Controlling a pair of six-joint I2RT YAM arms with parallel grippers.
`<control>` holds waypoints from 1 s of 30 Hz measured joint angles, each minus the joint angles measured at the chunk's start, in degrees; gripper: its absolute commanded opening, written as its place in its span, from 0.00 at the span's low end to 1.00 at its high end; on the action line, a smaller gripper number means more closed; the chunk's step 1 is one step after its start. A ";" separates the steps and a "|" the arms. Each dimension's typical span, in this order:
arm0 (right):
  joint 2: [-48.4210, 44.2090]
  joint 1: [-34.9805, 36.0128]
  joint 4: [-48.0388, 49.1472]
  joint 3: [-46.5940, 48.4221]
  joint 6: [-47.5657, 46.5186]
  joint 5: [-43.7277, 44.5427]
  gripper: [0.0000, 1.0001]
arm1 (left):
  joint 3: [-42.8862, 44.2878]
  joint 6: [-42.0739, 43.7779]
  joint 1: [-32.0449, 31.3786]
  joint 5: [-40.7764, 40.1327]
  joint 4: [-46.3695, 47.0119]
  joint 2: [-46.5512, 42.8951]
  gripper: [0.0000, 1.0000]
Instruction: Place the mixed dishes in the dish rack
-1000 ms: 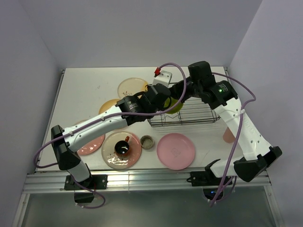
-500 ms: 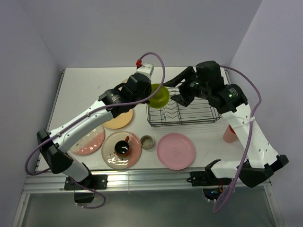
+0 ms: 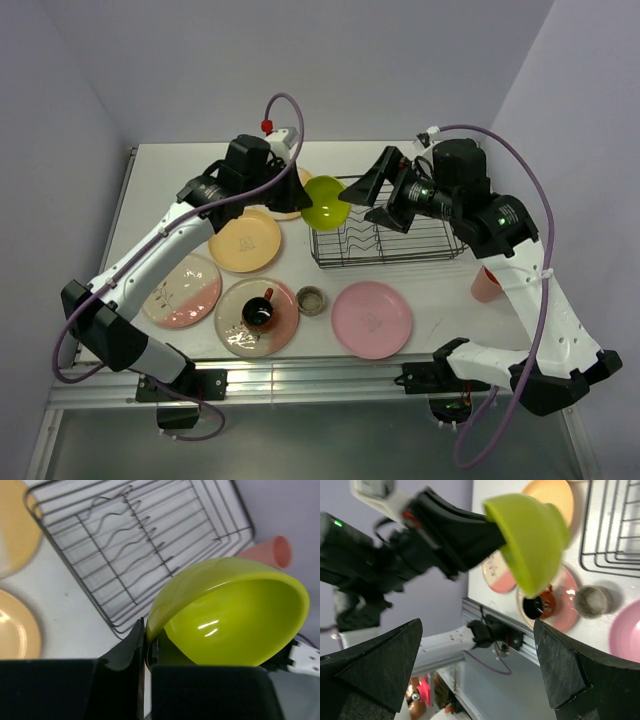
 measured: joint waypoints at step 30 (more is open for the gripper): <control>1.60 -0.68 5.16 -7.34 -13.42 -3.48 0.91 | -14.67 -21.55 7.69 35.15 20.85 -1.60 0.00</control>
